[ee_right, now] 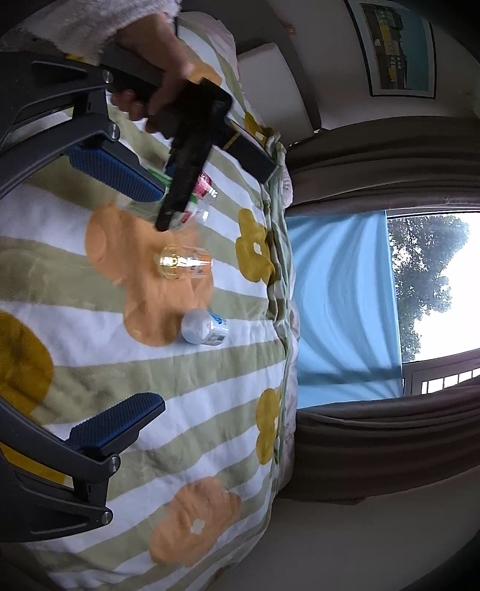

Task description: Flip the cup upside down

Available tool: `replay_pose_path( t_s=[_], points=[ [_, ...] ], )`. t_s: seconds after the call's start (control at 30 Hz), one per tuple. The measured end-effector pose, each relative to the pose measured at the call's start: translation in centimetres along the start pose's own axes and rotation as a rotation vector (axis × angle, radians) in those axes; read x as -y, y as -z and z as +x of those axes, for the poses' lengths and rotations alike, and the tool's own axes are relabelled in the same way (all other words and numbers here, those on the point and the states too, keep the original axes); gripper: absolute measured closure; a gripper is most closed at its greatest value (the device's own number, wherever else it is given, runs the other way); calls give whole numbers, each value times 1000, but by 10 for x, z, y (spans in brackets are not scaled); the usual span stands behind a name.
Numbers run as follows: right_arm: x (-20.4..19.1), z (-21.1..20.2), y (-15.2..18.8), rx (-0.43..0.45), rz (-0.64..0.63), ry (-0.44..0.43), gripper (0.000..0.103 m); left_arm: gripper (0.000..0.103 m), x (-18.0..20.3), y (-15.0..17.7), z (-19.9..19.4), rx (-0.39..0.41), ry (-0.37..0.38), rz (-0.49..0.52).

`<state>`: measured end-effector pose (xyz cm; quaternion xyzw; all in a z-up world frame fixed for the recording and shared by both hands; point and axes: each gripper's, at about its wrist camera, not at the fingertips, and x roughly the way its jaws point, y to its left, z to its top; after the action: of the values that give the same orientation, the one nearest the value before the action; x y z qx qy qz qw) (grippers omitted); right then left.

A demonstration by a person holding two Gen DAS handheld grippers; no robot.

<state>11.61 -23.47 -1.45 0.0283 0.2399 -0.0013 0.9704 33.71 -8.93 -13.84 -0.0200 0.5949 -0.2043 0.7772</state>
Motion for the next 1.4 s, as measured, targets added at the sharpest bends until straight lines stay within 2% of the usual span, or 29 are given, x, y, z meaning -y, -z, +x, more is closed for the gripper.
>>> replay_pose_path(
  t_s=[0.23, 0.57, 0.63, 0.67, 0.7, 0.87, 0.97, 1.1, 1.17, 1.27, 1.37, 1.4],
  points=[
    [7, -10, 7, -13, 12, -9, 0, 41, 11, 26, 38, -91, 5, -1],
    [23, -7, 13, -40, 52, -5, 0, 38, 12, 32, 53, -114, -21, 27],
    [24, -5, 14, -45, 61, -13, 0, 26, 13, 32, 53, -122, -49, 37],
    [24, -5, 14, -47, 63, -17, 0, 11, 14, 33, 54, -120, -66, 46],
    [24, -4, 13, -50, 65, -23, 0, 4, 16, 34, 52, -108, -92, 61],
    [22, -7, 9, -55, 64, -46, 0, 3, 23, 38, 34, -56, -179, 124],
    [19, -11, 3, -53, 49, -60, 0, 3, 30, 47, 13, 17, -243, 161],
    [24, -9, -13, -97, 72, -183, 0, 0, 42, 69, -36, 178, -320, 182],
    [26, -1, -23, -163, 96, -262, 0, 0, 47, 85, -64, 275, -347, 169],
    [28, 23, -36, -327, 153, -372, 0, 0, 45, 105, -90, 343, -360, 134],
    [20, 52, -39, -471, 162, -402, 0, 0, 34, 129, -112, 393, -330, 75],
    [14, 67, -37, -546, 151, -392, 0, 0, 31, 135, -116, 407, -324, 55]
  ],
)
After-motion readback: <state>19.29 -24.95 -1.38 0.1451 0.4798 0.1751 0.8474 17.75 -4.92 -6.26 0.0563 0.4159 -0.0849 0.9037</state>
